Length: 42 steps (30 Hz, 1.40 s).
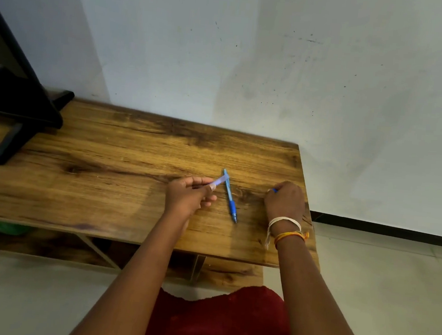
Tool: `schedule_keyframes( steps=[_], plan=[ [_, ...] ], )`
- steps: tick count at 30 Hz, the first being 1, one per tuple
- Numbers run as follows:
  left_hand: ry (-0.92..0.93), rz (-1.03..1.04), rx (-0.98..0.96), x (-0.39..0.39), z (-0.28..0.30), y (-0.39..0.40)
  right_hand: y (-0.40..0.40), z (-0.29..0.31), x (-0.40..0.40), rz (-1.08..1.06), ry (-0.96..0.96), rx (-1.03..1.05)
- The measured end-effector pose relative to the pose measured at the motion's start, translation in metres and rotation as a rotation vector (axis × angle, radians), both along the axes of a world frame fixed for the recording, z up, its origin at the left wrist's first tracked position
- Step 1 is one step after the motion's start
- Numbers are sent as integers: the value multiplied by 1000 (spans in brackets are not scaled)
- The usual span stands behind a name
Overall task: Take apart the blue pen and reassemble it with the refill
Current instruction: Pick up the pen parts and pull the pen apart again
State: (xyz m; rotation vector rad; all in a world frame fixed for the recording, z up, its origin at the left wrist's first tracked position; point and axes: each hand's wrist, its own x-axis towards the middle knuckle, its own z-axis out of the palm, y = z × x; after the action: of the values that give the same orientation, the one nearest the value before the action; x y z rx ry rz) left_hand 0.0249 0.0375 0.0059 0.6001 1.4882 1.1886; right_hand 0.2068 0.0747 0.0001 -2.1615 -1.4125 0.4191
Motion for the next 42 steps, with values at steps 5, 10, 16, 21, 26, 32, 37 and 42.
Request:
schedule_keyframes(
  steps=[5,10,16,21,26,32,37,42],
  plan=[
    [-75,7,0,8,2,-2,1,3,11,8,141,-25],
    [-94,-11,26,8,2,-3,-1,19,-11,1,942,-58],
    [-123,-14,48,5,1,-3,-7,29,-25,106,1205,-58],
    [-125,-14,56,4,1,-3,-8,28,-26,163,1204,-74],
    [-147,-16,67,4,1,-4,-7,28,-27,157,1178,-49],
    [-174,-18,67,3,2,-4,-8,29,-25,190,1193,-64],
    [-168,-3,107,2,4,-3,-7,30,-24,219,1173,-77],
    [-185,-19,117,-1,4,-3,-6,29,-24,264,1153,-41]
  ],
)
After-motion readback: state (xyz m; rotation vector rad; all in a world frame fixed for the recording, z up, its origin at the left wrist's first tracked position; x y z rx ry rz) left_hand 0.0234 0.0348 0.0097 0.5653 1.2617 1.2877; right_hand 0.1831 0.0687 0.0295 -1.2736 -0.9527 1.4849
